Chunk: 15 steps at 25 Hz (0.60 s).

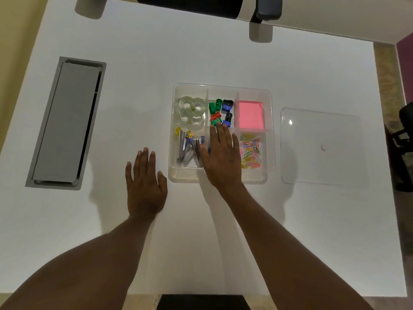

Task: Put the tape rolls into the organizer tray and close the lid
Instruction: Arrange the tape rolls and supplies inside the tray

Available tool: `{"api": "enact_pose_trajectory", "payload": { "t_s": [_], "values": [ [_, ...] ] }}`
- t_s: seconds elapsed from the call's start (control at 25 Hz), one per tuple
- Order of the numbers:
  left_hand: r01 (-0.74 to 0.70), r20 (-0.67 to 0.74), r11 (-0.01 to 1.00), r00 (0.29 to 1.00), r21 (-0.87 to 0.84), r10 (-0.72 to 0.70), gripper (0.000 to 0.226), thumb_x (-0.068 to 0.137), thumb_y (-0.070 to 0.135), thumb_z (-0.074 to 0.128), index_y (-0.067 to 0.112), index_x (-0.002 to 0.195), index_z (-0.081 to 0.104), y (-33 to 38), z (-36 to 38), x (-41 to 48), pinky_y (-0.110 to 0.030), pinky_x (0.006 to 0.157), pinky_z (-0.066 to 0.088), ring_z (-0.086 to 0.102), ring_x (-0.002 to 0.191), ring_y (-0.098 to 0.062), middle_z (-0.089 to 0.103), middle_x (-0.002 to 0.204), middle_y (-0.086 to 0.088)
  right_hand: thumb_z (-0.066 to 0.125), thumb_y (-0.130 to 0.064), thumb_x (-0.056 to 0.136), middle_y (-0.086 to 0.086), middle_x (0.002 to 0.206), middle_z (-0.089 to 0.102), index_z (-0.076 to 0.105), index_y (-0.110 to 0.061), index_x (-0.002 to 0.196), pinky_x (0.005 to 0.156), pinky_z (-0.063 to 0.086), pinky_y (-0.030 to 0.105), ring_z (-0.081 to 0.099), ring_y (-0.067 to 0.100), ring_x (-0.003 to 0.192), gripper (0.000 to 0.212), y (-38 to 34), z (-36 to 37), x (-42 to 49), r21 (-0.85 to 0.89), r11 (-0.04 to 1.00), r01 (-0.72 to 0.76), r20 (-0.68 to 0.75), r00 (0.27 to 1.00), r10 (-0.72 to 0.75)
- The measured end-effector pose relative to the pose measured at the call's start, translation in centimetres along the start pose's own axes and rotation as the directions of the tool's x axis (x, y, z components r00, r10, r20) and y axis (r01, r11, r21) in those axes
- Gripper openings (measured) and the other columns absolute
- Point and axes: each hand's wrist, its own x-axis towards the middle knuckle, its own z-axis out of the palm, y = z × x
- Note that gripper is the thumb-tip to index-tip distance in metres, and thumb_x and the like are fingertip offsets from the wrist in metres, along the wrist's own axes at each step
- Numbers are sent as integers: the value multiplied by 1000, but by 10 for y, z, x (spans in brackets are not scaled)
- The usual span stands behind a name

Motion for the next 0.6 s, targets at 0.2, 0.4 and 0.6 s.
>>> {"api": "enact_pose_trajectory", "payload": {
  "t_s": [0.2, 0.4, 0.6],
  "values": [
    [6, 19, 1000, 1000, -6, -6, 63, 107, 33, 31, 15, 168, 26, 2, -3, -1, -54, 136, 15, 16, 168, -23, 20, 179, -6, 19, -51, 106, 9, 167, 25, 25, -12, 159, 127, 21, 49, 19, 24, 157, 66, -1, 5, -2, -38, 999, -23, -9, 1000, 23],
    [12, 24, 1000, 1000, -15, -12, 64, 107, 34, 31, 16, 168, 25, 3, -2, 0, -54, 136, 14, 16, 168, -23, 20, 179, -7, 21, -53, 105, 10, 166, 27, 27, -12, 158, 126, 23, 49, 20, 24, 156, 67, -4, 10, -2, -34, 998, -43, -37, 998, 42],
    [-4, 5, 1000, 1000, -11, 4, 63, 107, 34, 30, 17, 168, 24, -1, 2, 0, -53, 136, 13, 17, 168, -23, 20, 179, -6, 13, -57, 102, 10, 161, 37, 37, -13, 153, 125, 24, 50, 29, 26, 153, 72, -6, 1, 2, -52, 998, -36, -40, 999, 34]
  ]
}}
